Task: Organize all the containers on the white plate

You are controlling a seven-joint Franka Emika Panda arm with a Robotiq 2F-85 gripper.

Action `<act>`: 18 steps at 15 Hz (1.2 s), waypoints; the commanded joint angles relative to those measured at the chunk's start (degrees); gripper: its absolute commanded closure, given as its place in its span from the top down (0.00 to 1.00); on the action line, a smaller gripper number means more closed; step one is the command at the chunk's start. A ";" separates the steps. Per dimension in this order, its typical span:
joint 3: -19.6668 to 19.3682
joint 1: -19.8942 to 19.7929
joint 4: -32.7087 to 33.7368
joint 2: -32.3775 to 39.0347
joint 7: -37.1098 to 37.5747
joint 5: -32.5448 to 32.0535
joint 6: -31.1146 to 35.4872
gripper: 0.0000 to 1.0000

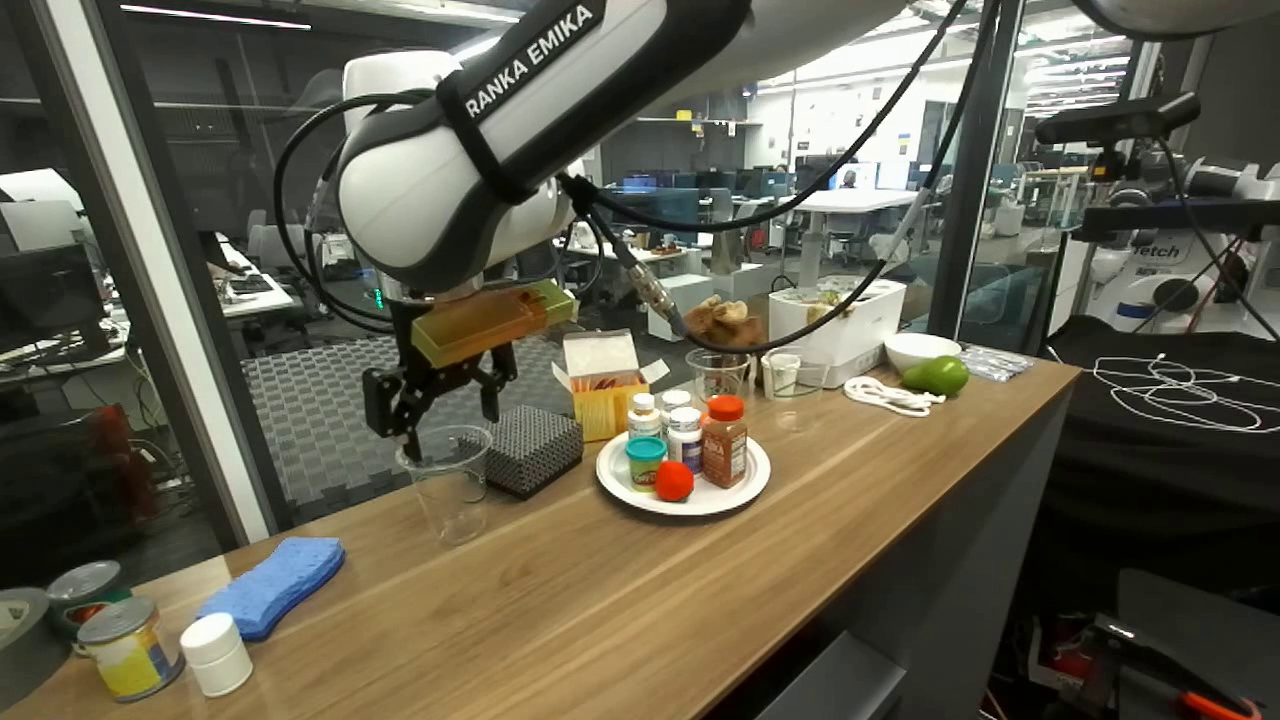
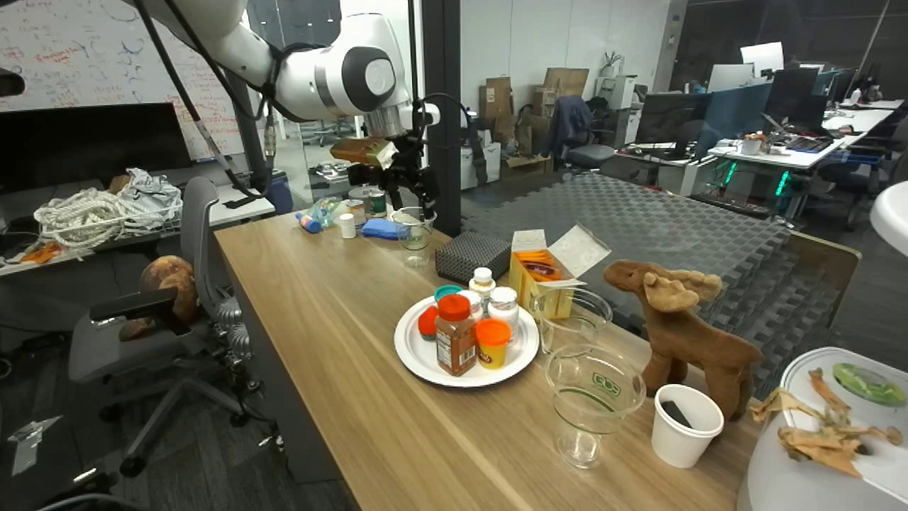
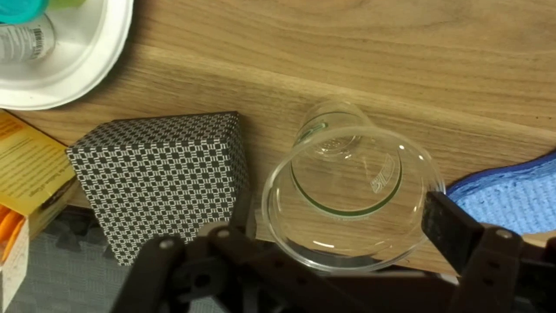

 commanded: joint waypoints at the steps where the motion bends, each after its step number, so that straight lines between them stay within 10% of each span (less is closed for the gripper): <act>1: -1.46 0.85 1.33 0.40 2.15 -1.04 2.47 1.00; 15: -1.15 -0.86 4.00 4.38 0.70 0.76 1.14 1.00; 18: -1.45 -0.74 4.94 5.55 1.23 0.65 1.38 0.66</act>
